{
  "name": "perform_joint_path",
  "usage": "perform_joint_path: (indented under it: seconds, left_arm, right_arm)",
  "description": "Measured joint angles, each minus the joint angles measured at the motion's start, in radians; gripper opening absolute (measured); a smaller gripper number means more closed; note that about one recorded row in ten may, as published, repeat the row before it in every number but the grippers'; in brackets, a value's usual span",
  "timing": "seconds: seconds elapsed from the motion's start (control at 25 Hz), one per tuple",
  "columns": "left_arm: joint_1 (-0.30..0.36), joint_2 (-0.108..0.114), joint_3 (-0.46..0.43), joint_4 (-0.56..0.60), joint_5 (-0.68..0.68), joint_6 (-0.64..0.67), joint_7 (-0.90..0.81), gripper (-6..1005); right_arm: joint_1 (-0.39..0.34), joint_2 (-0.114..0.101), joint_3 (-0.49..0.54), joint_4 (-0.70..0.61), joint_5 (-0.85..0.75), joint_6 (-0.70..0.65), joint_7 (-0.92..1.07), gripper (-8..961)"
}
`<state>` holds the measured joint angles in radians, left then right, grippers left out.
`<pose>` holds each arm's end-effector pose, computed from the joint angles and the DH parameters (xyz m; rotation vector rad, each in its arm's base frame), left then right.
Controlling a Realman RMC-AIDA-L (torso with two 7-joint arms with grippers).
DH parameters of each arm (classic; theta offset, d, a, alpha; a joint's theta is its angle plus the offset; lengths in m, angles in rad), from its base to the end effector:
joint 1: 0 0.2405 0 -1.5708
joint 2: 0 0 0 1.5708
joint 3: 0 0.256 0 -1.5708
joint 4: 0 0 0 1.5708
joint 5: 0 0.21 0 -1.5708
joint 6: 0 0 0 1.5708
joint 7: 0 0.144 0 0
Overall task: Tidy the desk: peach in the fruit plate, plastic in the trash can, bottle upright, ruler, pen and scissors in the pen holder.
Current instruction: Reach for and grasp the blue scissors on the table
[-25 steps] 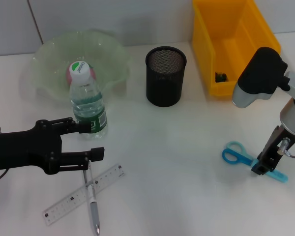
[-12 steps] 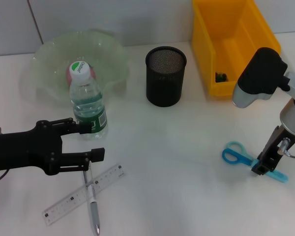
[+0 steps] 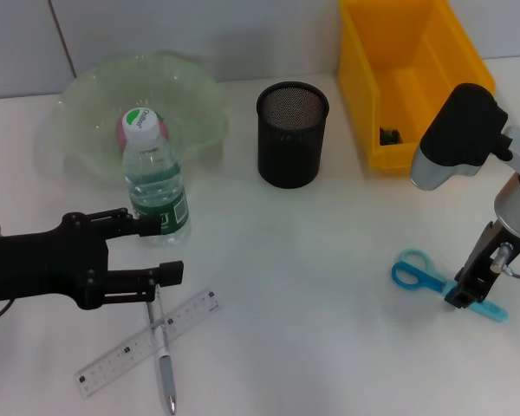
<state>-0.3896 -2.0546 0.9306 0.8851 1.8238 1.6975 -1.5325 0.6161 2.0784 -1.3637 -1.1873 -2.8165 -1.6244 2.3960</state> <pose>-0.2467 0.2997 0.0204 -2.8608 -0.5853 -0.7494 0.2373 0.3434 0.0031 -2.5707 0.8752 -0.9150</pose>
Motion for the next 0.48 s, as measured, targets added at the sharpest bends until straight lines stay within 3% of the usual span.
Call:
perform_joint_path:
  seconds: [0.48]
  left_arm:
    - [0.000,0.002,-0.004,0.000,0.000,0.006,0.000,815]
  right_arm:
    - [0.001,0.000,0.000,0.002,0.000,0.000,0.000,299]
